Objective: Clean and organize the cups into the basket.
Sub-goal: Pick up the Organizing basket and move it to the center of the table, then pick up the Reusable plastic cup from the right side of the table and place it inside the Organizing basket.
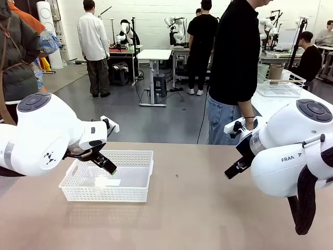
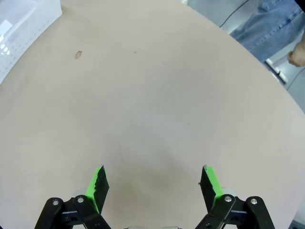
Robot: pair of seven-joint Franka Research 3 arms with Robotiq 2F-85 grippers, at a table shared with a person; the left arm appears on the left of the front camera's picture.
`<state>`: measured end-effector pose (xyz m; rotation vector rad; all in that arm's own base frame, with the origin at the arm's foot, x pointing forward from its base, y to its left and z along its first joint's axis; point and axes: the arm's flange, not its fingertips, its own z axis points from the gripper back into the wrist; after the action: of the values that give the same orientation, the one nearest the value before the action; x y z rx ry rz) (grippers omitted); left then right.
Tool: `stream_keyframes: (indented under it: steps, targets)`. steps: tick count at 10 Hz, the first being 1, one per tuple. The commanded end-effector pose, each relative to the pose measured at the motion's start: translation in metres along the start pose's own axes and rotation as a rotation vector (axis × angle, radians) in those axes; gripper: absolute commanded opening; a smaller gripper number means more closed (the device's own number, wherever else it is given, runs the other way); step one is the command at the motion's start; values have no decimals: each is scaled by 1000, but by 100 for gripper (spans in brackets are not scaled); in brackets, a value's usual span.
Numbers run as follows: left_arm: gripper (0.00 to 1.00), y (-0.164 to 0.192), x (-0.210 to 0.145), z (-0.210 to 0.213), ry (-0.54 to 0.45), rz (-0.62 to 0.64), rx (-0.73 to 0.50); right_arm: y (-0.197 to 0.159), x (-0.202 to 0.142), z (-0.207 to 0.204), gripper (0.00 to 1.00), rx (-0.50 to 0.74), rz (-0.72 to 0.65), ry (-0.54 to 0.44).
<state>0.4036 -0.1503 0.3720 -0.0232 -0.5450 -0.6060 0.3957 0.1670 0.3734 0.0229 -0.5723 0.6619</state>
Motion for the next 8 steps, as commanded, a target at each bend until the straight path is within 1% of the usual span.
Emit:
stream_keyframes:
  steps: [1, 8]
  targets:
    - [100, 0, 0, 0, 0, 0, 0, 0, 0, 0, 100, 0, 0, 0]
    - [100, 0, 0, 0, 0, 0, 0, 0, 0, 0, 100, 0, 0, 0]
